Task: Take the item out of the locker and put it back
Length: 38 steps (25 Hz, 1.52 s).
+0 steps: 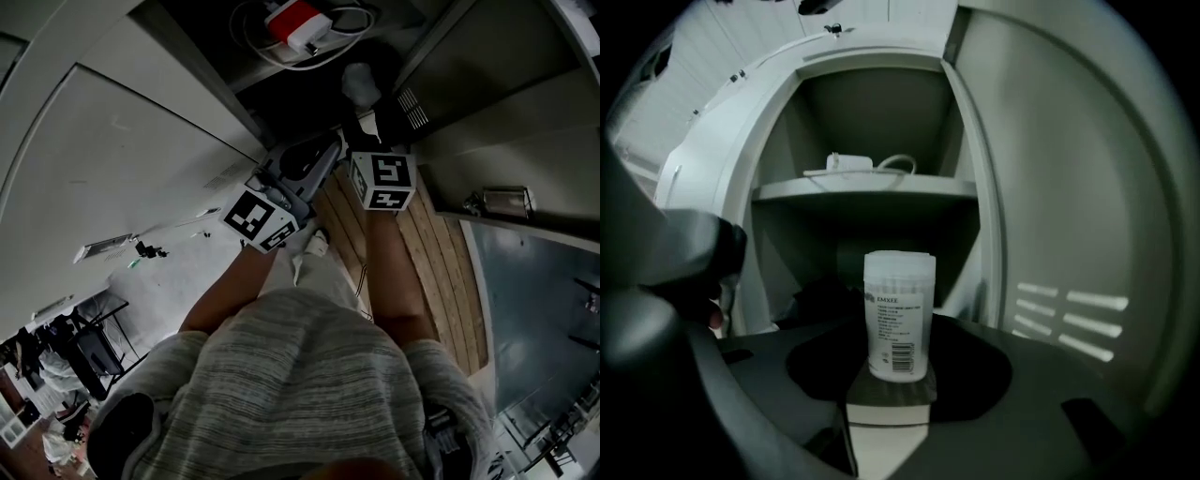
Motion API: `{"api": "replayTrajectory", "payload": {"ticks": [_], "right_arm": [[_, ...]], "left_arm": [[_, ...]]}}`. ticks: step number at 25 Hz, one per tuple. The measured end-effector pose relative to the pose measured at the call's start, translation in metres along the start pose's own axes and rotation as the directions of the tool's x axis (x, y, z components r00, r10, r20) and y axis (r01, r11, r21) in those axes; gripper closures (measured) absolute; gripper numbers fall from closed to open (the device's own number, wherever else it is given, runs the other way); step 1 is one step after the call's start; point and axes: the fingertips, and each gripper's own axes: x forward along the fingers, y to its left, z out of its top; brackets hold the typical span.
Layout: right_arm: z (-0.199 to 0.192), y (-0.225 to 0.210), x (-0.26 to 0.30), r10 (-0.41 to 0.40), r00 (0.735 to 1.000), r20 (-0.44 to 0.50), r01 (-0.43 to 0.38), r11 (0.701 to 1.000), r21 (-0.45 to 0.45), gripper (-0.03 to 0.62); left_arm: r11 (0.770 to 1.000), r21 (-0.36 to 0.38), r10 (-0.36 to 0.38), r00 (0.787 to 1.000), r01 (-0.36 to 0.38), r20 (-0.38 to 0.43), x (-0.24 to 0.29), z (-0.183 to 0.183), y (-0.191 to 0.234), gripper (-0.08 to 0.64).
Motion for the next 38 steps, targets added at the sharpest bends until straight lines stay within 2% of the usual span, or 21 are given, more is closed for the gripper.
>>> {"api": "replayTrajectory", "payload": {"ticks": [11, 23, 32, 38], "right_arm": [[0.070, 0.004, -0.056, -0.019, 0.991, 0.134, 0.020, 1.000, -0.005, 0.387], [0.153, 0.007, -0.109, -0.056, 0.947, 0.318, 0.082, 0.994, -0.068, 0.387], [0.162, 0.010, -0.110, -0.055, 0.942, 0.330, 0.086, 0.993, -0.080, 0.387], [0.134, 0.004, -0.092, -0.060, 0.961, 0.271, 0.076, 0.996, -0.049, 0.387]], "left_arm": [[1.000, -0.012, -0.014, 1.000, 0.015, 0.010, 0.002, 0.015, -0.011, 0.548], [0.999, -0.003, -0.045, 0.999, 0.045, 0.020, 0.010, 0.026, -0.022, 0.548], [0.998, 0.005, -0.055, 0.998, 0.055, 0.026, 0.009, 0.032, -0.024, 0.548], [0.999, 0.006, -0.044, 0.999, 0.044, 0.025, 0.007, 0.031, -0.019, 0.548]]}}
